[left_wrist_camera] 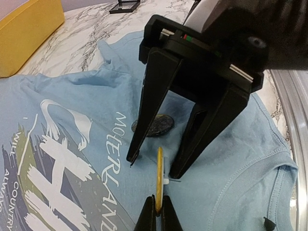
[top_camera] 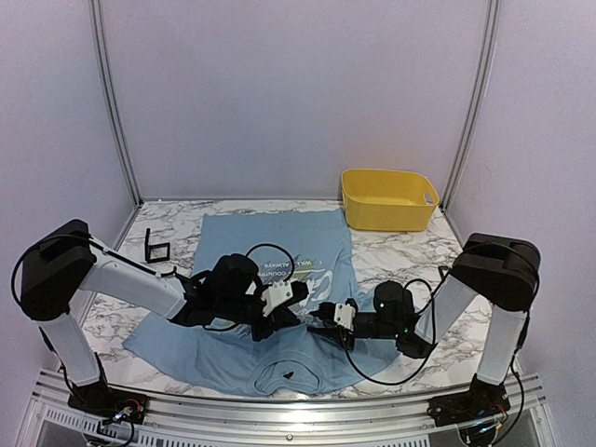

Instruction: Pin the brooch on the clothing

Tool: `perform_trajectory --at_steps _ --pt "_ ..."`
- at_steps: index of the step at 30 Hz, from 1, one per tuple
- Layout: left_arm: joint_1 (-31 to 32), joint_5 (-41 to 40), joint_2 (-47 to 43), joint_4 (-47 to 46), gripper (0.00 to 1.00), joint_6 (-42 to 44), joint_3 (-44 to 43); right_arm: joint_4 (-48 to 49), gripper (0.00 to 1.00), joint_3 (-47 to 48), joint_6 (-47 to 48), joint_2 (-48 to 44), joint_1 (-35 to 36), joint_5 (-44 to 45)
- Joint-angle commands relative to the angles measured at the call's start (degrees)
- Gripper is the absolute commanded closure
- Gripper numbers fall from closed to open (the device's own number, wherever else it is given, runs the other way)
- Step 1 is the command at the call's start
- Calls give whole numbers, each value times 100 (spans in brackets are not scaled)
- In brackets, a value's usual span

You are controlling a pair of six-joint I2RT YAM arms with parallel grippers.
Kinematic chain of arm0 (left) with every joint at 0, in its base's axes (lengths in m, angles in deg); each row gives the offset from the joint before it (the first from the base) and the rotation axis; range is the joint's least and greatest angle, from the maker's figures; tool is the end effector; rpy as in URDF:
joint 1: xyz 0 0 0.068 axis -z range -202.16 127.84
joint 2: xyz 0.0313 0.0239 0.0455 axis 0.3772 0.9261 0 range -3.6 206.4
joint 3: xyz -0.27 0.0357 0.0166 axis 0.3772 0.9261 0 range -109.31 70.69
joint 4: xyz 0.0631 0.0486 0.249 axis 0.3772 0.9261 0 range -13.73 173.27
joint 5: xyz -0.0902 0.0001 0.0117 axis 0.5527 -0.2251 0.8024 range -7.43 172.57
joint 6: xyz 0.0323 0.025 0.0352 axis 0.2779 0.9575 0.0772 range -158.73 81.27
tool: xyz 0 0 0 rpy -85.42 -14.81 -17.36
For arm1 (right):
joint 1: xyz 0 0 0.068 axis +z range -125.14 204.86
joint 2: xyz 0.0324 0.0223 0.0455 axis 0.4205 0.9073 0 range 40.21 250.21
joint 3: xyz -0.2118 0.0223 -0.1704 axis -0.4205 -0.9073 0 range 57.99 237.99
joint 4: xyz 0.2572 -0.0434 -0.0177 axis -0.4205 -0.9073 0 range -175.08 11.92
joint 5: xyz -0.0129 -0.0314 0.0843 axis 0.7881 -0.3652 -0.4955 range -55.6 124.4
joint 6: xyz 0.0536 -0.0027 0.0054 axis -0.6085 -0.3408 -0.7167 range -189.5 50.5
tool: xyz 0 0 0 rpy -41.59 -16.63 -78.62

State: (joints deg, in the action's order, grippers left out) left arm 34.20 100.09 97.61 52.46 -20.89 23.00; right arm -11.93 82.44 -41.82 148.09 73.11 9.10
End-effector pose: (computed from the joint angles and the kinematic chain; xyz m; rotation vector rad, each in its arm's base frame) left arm 0.1900 -0.3048 0.1577 1.4419 1.5892 -0.7203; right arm 0.1818 0.2263 0.0966 -1.3937 1.2840 0.6588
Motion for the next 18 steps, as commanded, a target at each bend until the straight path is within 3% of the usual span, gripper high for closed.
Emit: perform_trajectory --at_steps 1,5,9,11,15,18 --pt "-2 414 -283 -148 100 -128 106 289 67 70 -231 338 -50 215" --pt "-10 266 -330 -145 100 -85 174 244 65 97 -298 413 -134 18" --pt "-11 199 -306 -115 100 -54 175 -225 50 169 -230 41 -167 -372" --pt "-8 154 -304 -107 100 -31 178 -709 47 314 -176 -211 -167 -589" --pt "-3 87 -312 -72 100 29 171 -1276 47 530 -170 -440 -168 -1075" --pt "-11 88 -319 -57 100 42 170 -1486 54 726 -224 -347 -171 -1239"
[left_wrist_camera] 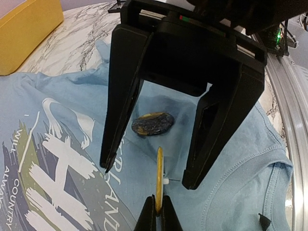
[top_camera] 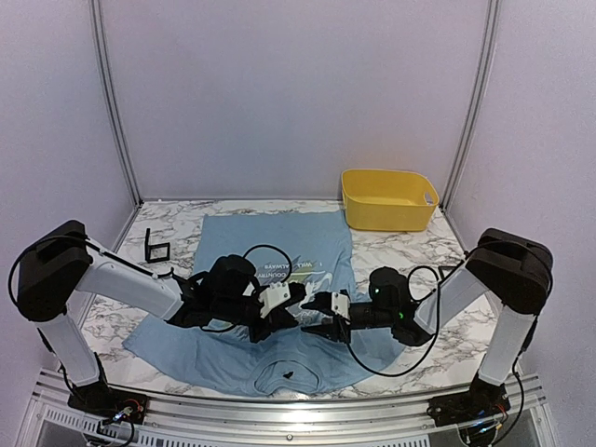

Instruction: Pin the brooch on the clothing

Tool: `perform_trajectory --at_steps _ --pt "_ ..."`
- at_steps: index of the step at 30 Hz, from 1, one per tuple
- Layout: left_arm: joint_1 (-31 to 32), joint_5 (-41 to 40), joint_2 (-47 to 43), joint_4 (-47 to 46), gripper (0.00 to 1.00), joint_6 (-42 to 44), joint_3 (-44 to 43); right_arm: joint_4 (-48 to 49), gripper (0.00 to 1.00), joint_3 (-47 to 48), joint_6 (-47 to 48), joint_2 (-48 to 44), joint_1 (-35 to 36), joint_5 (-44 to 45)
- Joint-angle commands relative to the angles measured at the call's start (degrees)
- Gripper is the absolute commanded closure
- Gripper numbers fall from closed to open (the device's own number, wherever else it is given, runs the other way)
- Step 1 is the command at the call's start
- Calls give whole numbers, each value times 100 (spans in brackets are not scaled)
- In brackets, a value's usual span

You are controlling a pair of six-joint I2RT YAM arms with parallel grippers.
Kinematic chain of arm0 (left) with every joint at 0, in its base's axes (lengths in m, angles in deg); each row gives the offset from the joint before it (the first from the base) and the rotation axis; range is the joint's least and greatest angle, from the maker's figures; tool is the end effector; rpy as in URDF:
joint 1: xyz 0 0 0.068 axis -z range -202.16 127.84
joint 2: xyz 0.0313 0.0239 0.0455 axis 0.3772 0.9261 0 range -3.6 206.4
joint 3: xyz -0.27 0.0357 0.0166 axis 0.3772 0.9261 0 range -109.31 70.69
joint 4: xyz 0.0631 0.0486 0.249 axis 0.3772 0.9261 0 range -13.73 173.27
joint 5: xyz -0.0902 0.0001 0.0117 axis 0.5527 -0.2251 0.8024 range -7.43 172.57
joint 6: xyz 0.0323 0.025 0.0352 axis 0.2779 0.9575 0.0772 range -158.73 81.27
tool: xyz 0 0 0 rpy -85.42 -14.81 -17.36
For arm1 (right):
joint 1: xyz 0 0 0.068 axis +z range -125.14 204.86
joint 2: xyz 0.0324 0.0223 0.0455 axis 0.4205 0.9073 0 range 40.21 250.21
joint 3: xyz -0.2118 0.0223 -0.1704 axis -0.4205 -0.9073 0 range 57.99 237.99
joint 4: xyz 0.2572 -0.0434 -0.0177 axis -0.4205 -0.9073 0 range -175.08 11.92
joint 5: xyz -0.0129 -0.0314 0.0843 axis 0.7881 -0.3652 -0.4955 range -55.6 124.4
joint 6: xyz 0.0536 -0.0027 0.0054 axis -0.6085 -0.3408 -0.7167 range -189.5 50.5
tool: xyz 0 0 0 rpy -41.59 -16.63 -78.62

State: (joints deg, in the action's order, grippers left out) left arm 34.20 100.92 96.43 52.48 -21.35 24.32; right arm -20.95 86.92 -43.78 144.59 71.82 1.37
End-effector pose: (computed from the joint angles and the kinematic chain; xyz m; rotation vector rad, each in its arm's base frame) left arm 0.1863 -0.3001 0.1580 1.4451 1.5928 -0.7396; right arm 0.1932 0.2351 0.1144 -1.4322 1.2704 0.7949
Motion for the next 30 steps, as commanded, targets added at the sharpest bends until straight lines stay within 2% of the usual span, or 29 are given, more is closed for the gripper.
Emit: perform_trajectory --at_steps 1,3,11,15,27,30 --pt "-11 4 -203 -58 100 87 36 -672 59 356 -42 52 -41 -463" --pt "-10 4 -218 -55 100 94 48 -757 67 448 -33 137 -39 -450" --pt "-4 4 -241 -47 100 132 40 -927 71 450 146 152 -115 -523" --pt "-6 -27 -246 -38 100 142 44 -971 81 446 110 97 -152 -588" --pt "-3 -2 -246 -24 100 182 31 -1361 78 675 -14 -20 -185 -830" --pt "-2 -14 -245 -20 100 182 25 -1263 82 636 -77 -73 -235 -853"
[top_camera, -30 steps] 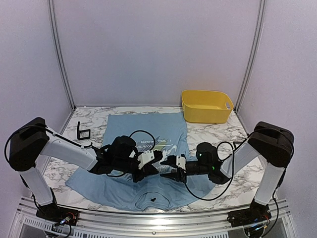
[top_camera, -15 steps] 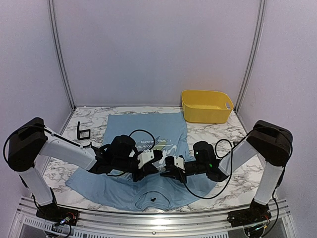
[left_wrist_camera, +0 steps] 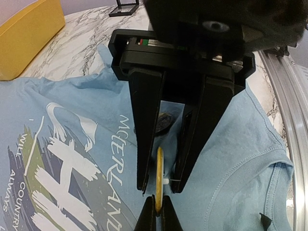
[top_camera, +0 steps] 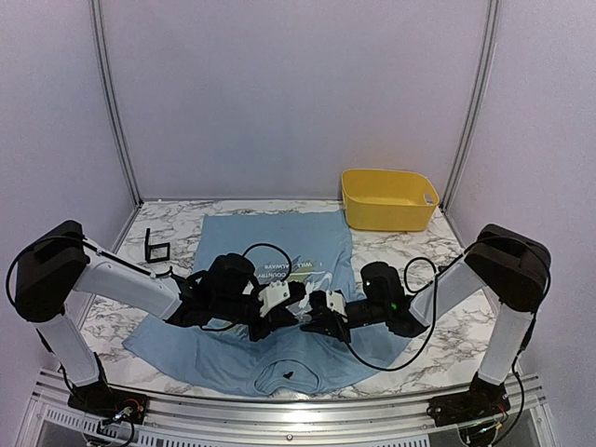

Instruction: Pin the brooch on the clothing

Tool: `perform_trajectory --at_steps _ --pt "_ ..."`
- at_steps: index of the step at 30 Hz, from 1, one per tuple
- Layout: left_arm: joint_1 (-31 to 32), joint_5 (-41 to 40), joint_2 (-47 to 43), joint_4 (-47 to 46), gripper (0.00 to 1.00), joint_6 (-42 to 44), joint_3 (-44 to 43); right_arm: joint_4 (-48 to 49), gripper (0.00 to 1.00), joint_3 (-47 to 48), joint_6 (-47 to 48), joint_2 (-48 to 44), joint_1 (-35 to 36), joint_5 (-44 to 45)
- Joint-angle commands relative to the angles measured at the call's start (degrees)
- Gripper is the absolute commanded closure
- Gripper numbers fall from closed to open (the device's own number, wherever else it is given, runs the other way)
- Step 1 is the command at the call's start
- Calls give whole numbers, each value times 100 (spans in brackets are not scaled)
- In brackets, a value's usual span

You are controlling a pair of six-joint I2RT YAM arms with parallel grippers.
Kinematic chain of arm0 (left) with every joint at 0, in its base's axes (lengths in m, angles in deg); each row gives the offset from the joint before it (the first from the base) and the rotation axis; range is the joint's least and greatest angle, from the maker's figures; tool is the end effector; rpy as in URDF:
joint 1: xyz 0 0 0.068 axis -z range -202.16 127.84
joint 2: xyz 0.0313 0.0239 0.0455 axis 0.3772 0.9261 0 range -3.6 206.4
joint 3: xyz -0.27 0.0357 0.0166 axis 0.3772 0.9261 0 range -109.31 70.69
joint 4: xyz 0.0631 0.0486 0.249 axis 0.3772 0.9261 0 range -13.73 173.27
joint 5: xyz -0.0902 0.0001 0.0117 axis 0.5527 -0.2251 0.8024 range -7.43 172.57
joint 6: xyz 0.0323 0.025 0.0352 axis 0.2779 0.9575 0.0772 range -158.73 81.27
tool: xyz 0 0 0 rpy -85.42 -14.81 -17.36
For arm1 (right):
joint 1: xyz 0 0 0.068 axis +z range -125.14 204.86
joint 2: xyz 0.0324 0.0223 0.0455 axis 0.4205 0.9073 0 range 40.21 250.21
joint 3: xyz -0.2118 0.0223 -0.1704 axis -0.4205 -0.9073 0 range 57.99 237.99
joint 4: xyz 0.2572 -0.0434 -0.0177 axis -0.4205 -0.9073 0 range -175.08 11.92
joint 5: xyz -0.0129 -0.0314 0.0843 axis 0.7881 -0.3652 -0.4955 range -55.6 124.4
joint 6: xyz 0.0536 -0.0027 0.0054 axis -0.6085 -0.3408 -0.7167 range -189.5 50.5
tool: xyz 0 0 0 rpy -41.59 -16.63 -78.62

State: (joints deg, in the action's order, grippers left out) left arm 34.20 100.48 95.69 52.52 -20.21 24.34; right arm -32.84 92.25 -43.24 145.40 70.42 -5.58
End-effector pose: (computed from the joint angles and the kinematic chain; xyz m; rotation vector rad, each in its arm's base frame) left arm 0.1861 -0.2994 0.1621 1.4489 1.5686 -0.7215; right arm 0.2058 0.2423 0.1123 -1.5218 1.3328 0.9152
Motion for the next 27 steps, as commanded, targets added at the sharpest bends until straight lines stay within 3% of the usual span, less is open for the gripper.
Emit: perform_trajectory --at_steps 1,14,20,27 --pt "-2 21 -175 -25 100 72 27 -68 82 99 -138 -168 -99 -165" --pt "15 29 -184 -17 100 134 19 -448 82 385 -410 -131 -107 -321" --pt "33 23 -207 -15 100 173 23 -519 89 476 -430 -169 -108 -264" --pt "152 -90 -263 6 100 332 28 -762 90 741 -652 -39 -110 -19"
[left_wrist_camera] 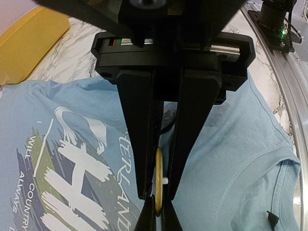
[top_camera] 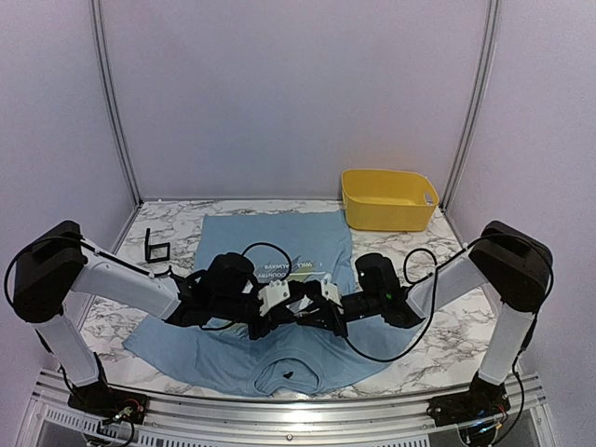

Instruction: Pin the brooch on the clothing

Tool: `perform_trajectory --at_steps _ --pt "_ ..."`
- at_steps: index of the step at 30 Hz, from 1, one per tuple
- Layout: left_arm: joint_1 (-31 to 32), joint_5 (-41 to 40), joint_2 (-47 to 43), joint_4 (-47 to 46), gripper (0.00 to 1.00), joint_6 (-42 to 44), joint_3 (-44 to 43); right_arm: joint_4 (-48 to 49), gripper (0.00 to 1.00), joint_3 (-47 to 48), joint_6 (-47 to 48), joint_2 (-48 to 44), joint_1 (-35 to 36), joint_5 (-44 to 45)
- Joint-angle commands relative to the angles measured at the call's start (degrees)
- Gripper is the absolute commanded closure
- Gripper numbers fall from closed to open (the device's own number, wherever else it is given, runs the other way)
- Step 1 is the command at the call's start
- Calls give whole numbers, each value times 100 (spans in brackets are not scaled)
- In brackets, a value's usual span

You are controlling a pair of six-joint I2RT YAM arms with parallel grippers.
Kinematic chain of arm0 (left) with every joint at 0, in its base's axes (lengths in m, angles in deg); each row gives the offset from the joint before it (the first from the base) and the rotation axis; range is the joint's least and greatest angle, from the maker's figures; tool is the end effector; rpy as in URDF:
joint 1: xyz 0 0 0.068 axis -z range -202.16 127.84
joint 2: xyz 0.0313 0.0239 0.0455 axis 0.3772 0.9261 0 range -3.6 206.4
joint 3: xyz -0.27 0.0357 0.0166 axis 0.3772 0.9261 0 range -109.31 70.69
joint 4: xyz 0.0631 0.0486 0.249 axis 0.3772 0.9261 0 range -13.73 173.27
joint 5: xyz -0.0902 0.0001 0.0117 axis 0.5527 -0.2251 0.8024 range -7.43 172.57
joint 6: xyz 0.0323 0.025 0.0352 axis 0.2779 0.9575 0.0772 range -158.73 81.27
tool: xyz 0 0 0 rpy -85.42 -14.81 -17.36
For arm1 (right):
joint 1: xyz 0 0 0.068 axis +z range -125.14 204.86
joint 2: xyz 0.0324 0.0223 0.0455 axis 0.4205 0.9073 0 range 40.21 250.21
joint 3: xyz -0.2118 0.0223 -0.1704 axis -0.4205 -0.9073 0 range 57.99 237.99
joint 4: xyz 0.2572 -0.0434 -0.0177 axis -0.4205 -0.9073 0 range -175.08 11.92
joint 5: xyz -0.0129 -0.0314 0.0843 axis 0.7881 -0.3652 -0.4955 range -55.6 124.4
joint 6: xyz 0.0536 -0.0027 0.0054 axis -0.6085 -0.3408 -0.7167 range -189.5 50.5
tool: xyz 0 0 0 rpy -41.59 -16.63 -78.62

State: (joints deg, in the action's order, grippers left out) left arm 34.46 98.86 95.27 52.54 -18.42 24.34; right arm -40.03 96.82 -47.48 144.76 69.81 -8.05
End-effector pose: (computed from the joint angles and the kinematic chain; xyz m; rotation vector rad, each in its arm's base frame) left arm 0.1855 -0.2996 0.1644 1.4562 1.5448 -0.6775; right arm 0.2170 0.2503 0.1237 -1.5007 1.4141 1.0056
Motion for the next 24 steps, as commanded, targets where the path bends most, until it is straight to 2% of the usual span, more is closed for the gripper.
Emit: perform_trajectory --at_steps 1,6,11,15,19,24 --pt "129 61 -217 8 100 160 25 -70 91 311 -259 36 -49 270" --pt "150 50 -217 26 100 168 22 -196 93 382 -344 28 -54 461" --pt "148 -77 -258 26 100 148 84 226 98 116 -634 -58 -185 406" --pt "139 -144 -250 26 100 108 113 760 97 -135 -1052 -85 -372 222" --pt "130 -180 -267 26 100 88 111 889 97 -207 -1092 -102 -399 108" --pt "113 -298 -277 26 100 111 137 896 88 -319 -934 -182 -397 26"
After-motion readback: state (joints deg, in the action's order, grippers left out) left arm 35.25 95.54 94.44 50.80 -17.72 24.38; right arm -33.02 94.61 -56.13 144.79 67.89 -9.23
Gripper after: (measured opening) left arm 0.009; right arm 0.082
